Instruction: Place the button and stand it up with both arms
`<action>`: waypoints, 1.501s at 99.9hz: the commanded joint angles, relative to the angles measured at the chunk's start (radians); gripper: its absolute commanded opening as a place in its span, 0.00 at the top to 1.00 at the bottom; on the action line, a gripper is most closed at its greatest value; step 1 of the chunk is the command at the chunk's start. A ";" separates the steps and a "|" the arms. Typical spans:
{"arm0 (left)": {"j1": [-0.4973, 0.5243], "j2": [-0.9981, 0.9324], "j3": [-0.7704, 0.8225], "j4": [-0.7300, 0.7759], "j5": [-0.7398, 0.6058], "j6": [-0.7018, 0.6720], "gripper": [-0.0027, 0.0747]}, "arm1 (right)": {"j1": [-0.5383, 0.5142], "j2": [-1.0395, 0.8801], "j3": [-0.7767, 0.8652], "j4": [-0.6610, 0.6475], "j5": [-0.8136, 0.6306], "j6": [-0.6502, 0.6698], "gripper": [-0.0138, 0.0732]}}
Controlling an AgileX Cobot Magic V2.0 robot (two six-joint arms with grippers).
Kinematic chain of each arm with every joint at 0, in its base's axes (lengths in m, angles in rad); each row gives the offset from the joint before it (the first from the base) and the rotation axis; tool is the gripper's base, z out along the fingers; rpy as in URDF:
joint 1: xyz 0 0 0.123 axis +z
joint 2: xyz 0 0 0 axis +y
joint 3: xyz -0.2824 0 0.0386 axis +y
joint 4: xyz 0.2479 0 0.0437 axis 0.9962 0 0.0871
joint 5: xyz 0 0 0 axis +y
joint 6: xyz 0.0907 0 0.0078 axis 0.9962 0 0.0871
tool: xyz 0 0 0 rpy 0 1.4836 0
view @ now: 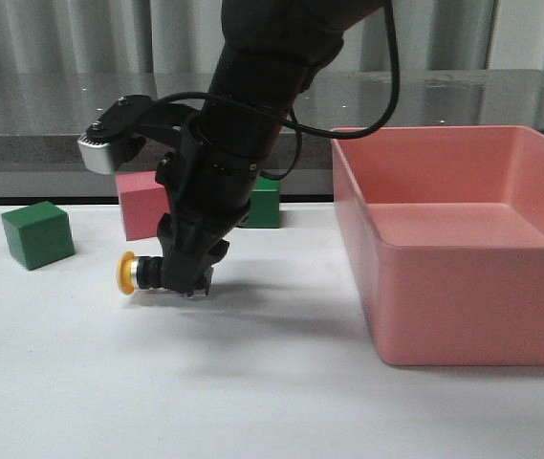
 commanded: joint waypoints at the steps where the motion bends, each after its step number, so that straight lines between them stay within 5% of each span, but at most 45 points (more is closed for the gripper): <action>1: 0.000 -0.031 0.045 -0.001 -0.079 -0.010 0.99 | -0.001 -0.062 -0.035 0.010 -0.033 -0.011 0.33; 9: 0.000 -0.031 0.045 -0.001 -0.079 -0.010 0.99 | -0.001 -0.065 -0.037 0.010 -0.030 -0.011 0.27; 34: 0.000 -0.031 0.045 -0.001 -0.079 -0.010 0.99 | -0.002 -0.148 -0.037 0.010 0.022 0.044 0.30; 50: 0.000 -0.031 0.045 -0.001 -0.079 -0.010 0.99 | -0.032 -0.266 -0.037 0.009 0.042 0.178 0.51; 72: 0.000 -0.031 0.045 -0.001 -0.079 -0.010 0.99 | -0.164 -0.464 -0.021 0.009 0.042 0.336 0.93; 92: 0.000 -0.031 0.045 -0.001 -0.079 -0.010 0.99 | -0.339 -0.677 0.106 0.009 0.012 0.408 0.91; 113: 0.000 -0.031 0.045 -0.001 -0.079 -0.010 0.99 | -0.503 -0.943 0.414 0.009 -0.145 0.451 0.91; 150: 0.000 -0.031 0.045 -0.001 -0.079 -0.010 0.99 | -0.573 -1.428 0.996 0.009 -0.479 0.498 0.91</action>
